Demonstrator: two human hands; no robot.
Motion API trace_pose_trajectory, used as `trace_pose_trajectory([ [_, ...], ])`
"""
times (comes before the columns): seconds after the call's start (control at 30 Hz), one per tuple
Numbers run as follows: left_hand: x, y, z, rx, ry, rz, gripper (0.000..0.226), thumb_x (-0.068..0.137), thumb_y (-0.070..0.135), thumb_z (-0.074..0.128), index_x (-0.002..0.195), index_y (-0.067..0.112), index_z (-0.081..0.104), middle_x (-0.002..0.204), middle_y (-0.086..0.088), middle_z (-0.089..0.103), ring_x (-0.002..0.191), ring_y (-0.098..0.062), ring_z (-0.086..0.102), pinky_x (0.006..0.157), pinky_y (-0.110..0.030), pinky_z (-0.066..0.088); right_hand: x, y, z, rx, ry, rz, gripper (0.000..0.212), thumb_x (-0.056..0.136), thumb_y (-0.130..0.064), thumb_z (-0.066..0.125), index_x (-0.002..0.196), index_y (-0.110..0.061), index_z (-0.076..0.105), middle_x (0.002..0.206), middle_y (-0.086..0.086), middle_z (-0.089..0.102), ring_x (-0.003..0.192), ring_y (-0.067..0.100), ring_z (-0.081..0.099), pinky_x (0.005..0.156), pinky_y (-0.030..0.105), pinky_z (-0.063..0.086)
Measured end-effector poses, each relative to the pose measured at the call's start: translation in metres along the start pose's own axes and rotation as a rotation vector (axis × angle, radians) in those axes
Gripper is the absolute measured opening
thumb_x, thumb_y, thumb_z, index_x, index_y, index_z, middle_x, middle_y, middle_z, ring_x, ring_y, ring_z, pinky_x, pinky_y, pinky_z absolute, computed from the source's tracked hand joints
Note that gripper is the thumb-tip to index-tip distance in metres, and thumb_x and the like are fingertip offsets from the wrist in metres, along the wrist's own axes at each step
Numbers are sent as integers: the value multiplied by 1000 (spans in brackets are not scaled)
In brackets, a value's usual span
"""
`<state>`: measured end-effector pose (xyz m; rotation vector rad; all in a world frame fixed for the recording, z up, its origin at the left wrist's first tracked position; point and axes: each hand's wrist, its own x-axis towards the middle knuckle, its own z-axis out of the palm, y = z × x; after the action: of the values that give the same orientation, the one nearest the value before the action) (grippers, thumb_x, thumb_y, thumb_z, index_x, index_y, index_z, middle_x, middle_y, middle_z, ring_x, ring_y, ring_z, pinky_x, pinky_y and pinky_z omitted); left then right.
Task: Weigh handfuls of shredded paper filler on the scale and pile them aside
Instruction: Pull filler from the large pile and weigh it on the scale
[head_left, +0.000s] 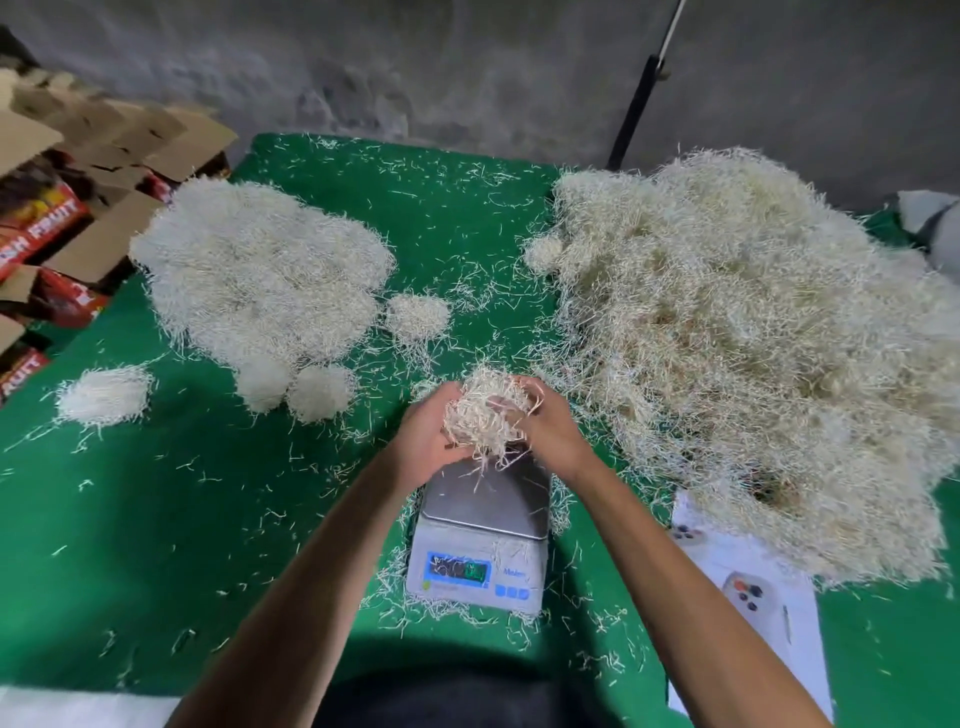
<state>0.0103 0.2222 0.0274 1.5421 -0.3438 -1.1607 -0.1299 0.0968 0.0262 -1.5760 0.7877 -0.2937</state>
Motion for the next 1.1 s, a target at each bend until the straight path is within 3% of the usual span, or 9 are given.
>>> trace_pose_trajectory([
  [0.1,2,-30,-16,31,223,-28,81,86,38,78,150,6,38,146,-21,46,107,-20,59,60,-21,59,-7,23,-6,97,161,79,41,96,-24,72,134,-19,59,72,-4,64,44,1,45,57,28,53],
  [0.33,1,-67,-15,104,290,-80,82,85,46,78,150,10,42,131,-14,61,79,-18,70,60,-23,60,-18,62,-3,174,303,187,14,101,-26,63,106,-16,72,88,12,72,69,23,64,65,37,58],
  [0.5,-3,-75,-44,114,277,24,55,93,73,45,113,22,53,90,-10,63,77,-27,77,65,-40,63,-41,99,-23,-370,580,77,51,103,-64,40,97,-21,67,67,0,64,47,10,48,48,27,50],
  [0.57,-8,-89,-62,128,365,14,55,100,69,31,115,20,52,97,-7,64,81,-27,75,68,-42,62,-59,122,-26,-446,532,112,55,103,-59,36,87,-15,64,71,4,63,55,11,54,56,30,50],
  [0.63,-13,-114,-77,370,440,68,42,104,53,32,98,20,57,93,-7,65,76,-19,67,69,-40,58,-75,155,-24,-701,326,201,41,107,-40,45,115,-8,69,118,17,68,103,26,67,89,45,57],
  [0.7,-18,-140,-85,677,380,142,23,105,28,45,112,17,64,112,-4,66,83,-11,63,75,-35,57,-89,180,-18,-978,220,194,43,107,-30,47,145,-13,55,159,14,41,144,33,43,116,47,42],
  [0.83,-29,-178,-85,875,218,145,49,101,15,57,148,24,49,160,5,35,147,-17,31,124,-46,25,-105,188,5,-976,301,205,51,105,-31,49,154,-17,45,167,13,27,155,31,25,126,43,24],
  [0.97,-40,-198,-80,976,151,146,59,103,20,52,158,30,30,168,15,3,155,-6,-4,127,-47,7,-108,191,21,-904,398,233,50,105,-25,49,155,-18,45,168,12,24,156,30,20,127,45,19],
  [1.1,-41,-200,-81,1000,130,149,61,104,22,49,159,31,24,167,17,-3,153,-3,-11,127,-43,3,-107,193,24,-933,387,272,51,107,-29,43,157,-21,39,170,8,16,158,26,12,128,43,13],
])
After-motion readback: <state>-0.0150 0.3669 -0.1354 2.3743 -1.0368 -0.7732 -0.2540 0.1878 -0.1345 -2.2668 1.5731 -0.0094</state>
